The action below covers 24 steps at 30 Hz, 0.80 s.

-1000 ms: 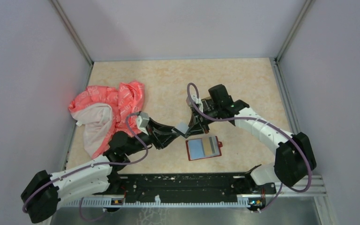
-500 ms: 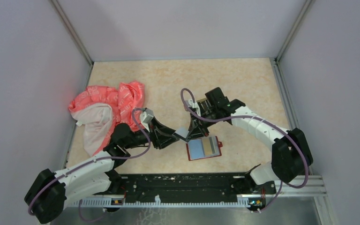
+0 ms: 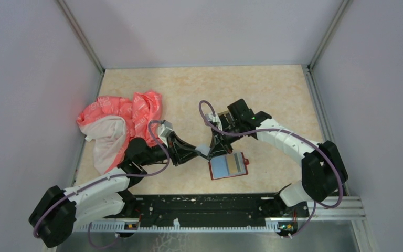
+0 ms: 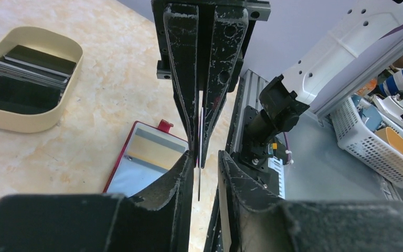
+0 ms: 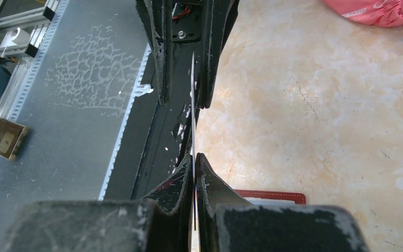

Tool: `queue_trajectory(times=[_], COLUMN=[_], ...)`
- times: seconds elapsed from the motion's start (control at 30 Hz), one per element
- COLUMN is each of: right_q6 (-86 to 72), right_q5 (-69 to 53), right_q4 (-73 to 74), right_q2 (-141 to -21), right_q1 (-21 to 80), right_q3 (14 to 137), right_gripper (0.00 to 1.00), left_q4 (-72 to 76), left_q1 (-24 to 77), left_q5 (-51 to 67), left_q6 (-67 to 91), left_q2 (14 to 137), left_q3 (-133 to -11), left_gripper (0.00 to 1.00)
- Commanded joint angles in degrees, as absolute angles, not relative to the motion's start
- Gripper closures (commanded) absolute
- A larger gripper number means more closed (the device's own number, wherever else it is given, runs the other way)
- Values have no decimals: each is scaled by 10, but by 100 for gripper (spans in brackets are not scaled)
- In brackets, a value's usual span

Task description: Put the credit cards into the card holder

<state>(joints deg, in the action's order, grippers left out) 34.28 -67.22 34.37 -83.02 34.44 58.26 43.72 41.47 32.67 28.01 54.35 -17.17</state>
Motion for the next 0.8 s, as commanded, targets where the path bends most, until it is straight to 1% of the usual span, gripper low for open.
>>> queue_trajectory(times=[0.0,0.13,0.17,0.2,0.27,0.3,0.37,0.43,0.5,0.53,0.63,0.67,0.7,0.77], right_q6=[345,342,341,341,341,341,341,357,394,406,415,405,395,432], right_q5=[-682,-683,-683,-682,-683,-683,-680,-662,-609,-583,-542,-539,-540,-538], right_q4=[336,334,335,334,334,335,334,349,395,420,430,414,397,397], right_q2=[-826,-825,-825,-825,-825,-825,-825,-825,-821,-817,-787,-763,-743,-705], right_q1=[356,356,356,356,356,356,356,355,352,345,286,262,240,217], right_q3=[616,615,616,615,614,614,614,622,650,663,678,671,661,633], right_gripper=[100,100,100,100,100,100,100,72,44,35,18,6,2,1], left_q4=[460,456,456,458,465,468,473,464,429,413,379,386,408,488], left_q1=[413,413,413,413,413,413,413,413,412,411,409,409,409,409], left_q5=[346,346,345,346,346,348,345,328,317,319,334,345,356,373], left_q6=[284,282,283,283,285,284,283,281,280,286,332,351,373,424], left_q2=[552,553,553,554,555,556,552,545,537,538,557,575,590,632], left_q3=[-171,-171,-170,-169,-167,-166,-160,-155,-157,-157,-160,-158,-153,-136], left_gripper=[70,69,71,76,96,100,100,100,100,100,100,100,100,100])
